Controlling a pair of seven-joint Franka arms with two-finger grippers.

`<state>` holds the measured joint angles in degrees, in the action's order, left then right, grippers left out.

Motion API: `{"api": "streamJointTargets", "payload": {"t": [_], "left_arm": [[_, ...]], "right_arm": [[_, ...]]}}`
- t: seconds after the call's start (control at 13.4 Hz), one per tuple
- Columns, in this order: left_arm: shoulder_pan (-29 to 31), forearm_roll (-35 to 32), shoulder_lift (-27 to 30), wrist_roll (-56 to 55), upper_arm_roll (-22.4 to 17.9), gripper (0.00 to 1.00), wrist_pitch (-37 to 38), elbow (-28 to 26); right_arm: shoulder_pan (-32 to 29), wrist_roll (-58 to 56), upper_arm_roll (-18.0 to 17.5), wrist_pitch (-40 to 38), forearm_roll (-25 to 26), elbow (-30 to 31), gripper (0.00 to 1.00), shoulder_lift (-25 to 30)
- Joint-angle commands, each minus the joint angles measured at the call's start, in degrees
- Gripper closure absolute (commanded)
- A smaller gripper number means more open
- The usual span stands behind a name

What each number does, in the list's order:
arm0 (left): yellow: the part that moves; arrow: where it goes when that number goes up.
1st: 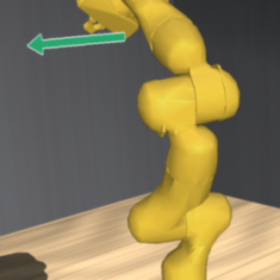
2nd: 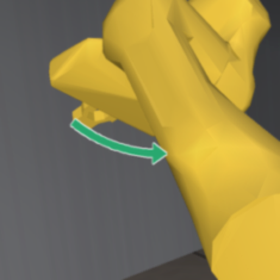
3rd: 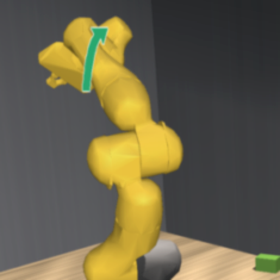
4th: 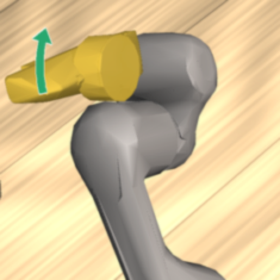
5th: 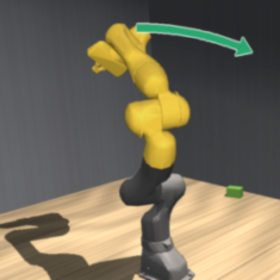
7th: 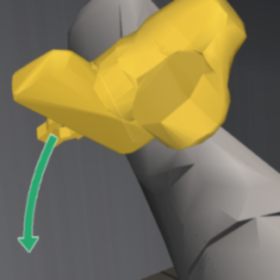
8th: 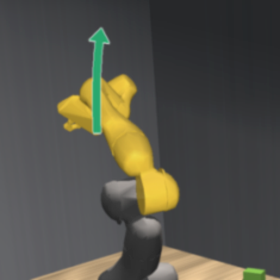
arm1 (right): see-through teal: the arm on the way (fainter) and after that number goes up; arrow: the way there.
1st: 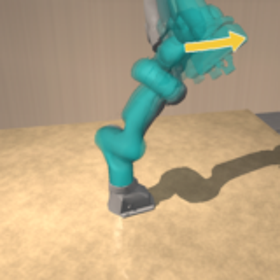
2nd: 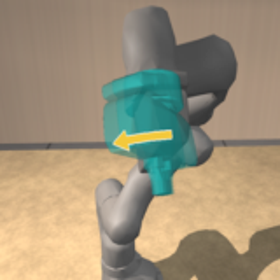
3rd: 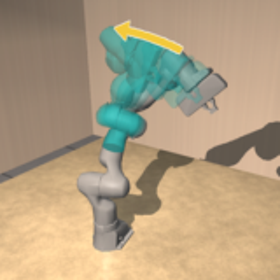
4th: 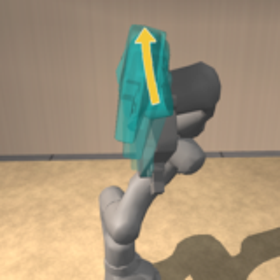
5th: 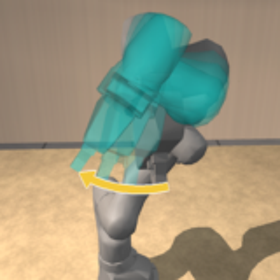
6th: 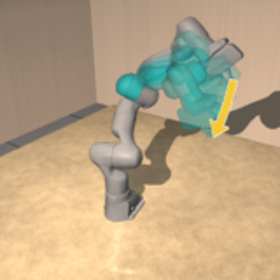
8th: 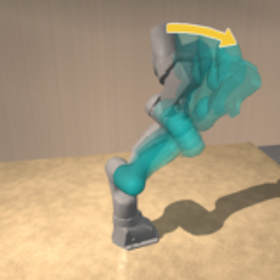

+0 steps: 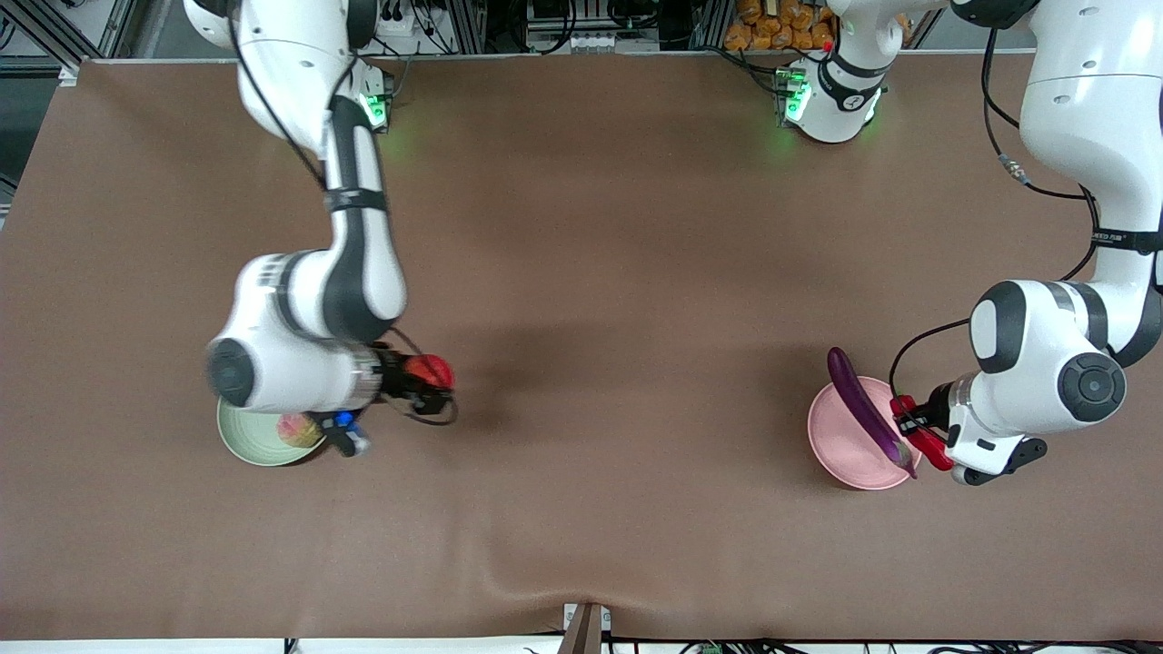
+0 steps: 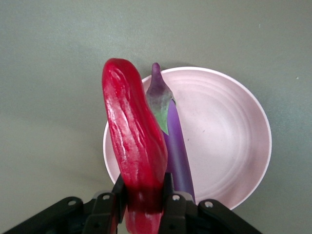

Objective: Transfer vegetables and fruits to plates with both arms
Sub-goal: 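Place the pepper on the pink plate while the right gripper places the apple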

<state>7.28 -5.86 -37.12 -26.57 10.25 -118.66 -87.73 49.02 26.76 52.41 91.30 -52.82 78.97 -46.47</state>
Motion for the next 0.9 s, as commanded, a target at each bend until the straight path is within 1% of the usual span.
{"api": "streamJointTargets", "payload": {"t": [0.0,0.07,0.15,0.22,0.3,0.45,0.52,0.6,0.67,0.75,0.82], "left_arm": [[0.46,1.63,-0.76,-1.98,0.21,1.0,-1.13,-0.16],[0.11,1.91,-0.85,-2.43,0.21,1.0,-1.22,0.36],[-0.68,1.91,-0.85,-3.04,0.21,1.0,-1.31,0.54],[-0.86,1.39,-0.85,-3.48,0.21,1.0,-1.57,0.81],[-1.04,1.21,-0.94,-3.49,0.38,1.0,-3.05,1.51],[-3.84,1.03,-1.64,-3.66,0.21,1.0,-6.04,2.04],[-4.9,1.03,-2.68,-3.84,0.21,1.0,-6.93,2.65],[-5.95,0.68,-3.83,-3.84,0.12,1.0,-8.07,2.65],[-7.35,0.33,-4.45,-3.84,0.03,1.0,-9.56,2.65],[-7.63,-0.72,-4.98,-3.84,0.03,1.0,-10.01,2.65],[-7.46,-1.86,-4.98,-3.84,0.12,0.72,-10.01,2.57]], "right_arm": [[-6.09,-15.35,1.38,-4.54,3.49,1.72,0.58,0.07],[-9.17,-23.42,1.12,-4.55,5.51,1.89,0.55,-0.45],[-12.25,-32.21,1.03,-4.46,7.1,2.24,0.55,-1.5],[-15.41,-39.78,0.6,-3.94,7.29,2.77,0.55,-2.12],[-18.66,-44.55,-1.5,-3.24,7.38,2.95,0.55,-2.91],[-24.99,-50.19,-6.24,-0.78,7.81,2.95,0.55,-3.1],[-28.07,-55.01,-7.74,1.58,8.34,2.95,0.5,-3.97],[-31.58,-59.5,-10.46,2.65,8.34,2.95,0.45,-4.41],[-34.23,-60.41,-13.35,2.66,8.43,2.77,0.37,-4.41],[-34.86,-60.42,-14.34,2.57,8.61,2.25,0.14,-4.24],[-34.35,-60.33,-14.26,2.48,8.61,2.16,0.0,-4.15]]}}
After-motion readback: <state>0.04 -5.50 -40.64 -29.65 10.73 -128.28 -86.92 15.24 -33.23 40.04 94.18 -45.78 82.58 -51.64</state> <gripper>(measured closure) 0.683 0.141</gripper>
